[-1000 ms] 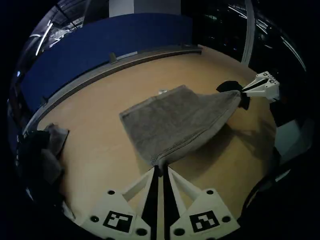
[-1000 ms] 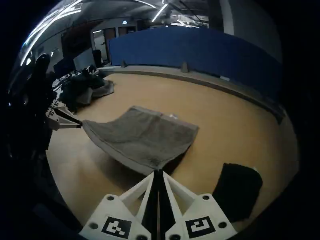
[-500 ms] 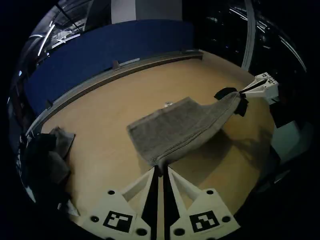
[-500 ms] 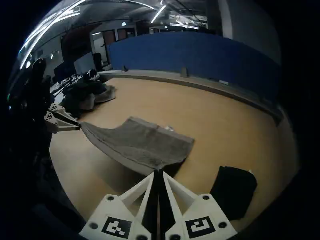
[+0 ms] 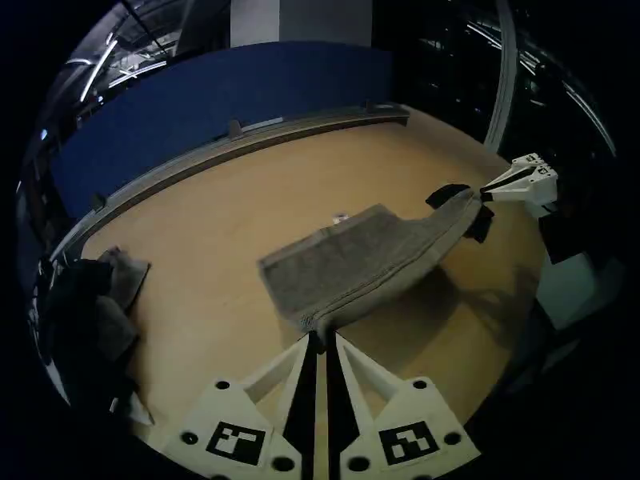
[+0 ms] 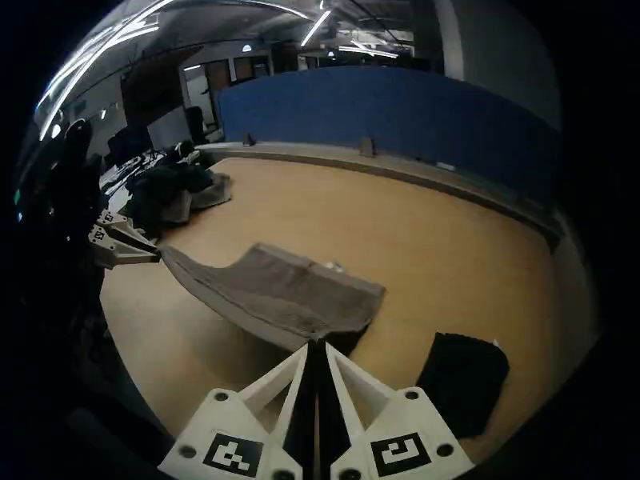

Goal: Fold towel

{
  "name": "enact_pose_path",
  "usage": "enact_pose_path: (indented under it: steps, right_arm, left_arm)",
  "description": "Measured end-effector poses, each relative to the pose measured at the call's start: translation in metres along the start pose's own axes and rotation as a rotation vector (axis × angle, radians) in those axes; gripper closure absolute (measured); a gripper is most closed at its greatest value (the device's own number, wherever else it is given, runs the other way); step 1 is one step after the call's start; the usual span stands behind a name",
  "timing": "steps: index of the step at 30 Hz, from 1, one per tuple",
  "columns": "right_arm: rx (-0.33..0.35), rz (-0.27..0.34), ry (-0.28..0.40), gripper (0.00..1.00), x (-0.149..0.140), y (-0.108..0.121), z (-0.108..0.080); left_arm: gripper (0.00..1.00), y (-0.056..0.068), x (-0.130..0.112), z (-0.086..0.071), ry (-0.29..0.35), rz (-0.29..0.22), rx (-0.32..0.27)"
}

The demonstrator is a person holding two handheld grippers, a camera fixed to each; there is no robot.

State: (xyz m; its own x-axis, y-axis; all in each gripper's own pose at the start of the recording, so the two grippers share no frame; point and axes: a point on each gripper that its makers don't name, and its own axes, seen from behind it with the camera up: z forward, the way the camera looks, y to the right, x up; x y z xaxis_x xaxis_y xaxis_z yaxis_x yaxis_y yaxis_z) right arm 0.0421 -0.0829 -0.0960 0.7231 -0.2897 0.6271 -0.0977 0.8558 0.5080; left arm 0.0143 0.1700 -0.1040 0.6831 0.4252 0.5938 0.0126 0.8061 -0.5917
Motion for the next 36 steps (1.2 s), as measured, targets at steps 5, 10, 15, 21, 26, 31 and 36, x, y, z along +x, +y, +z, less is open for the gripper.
enact_pose_path:
  steps: [5,10,15,21,26,31,36]
  right_arm:
    - [-0.003,0.002,-0.008,1.00,-0.002,0.002,0.003]
    - [-0.005,0.009,-0.005,1.00,0.003,0.005,0.007]
    - [-0.015,0.008,-0.004,1.00,0.010,0.012,0.016]
    - [-0.025,0.016,-0.009,1.00,0.016,0.024,0.034]
    - [-0.032,0.036,-0.020,1.00,0.017,0.037,0.054]
    - [-0.039,0.052,-0.041,1.00,0.015,0.049,0.077]
    - [-0.045,0.068,-0.067,1.00,0.010,0.059,0.102]
  left_arm:
    - [0.93,-0.001,0.001,0.003,-0.006,0.004,0.003]
    - [0.93,-0.004,0.005,0.008,-0.009,-0.006,0.003]
    - [0.93,-0.010,0.013,0.019,-0.010,-0.009,0.008]
    - [0.93,-0.021,0.024,0.041,-0.016,-0.007,0.020]
    - [0.93,-0.032,0.033,0.062,-0.029,-0.029,0.022]
    - [0.93,-0.041,0.036,0.085,-0.042,-0.036,0.023]
    - [0.93,-0.050,0.033,0.109,-0.066,-0.023,0.030]
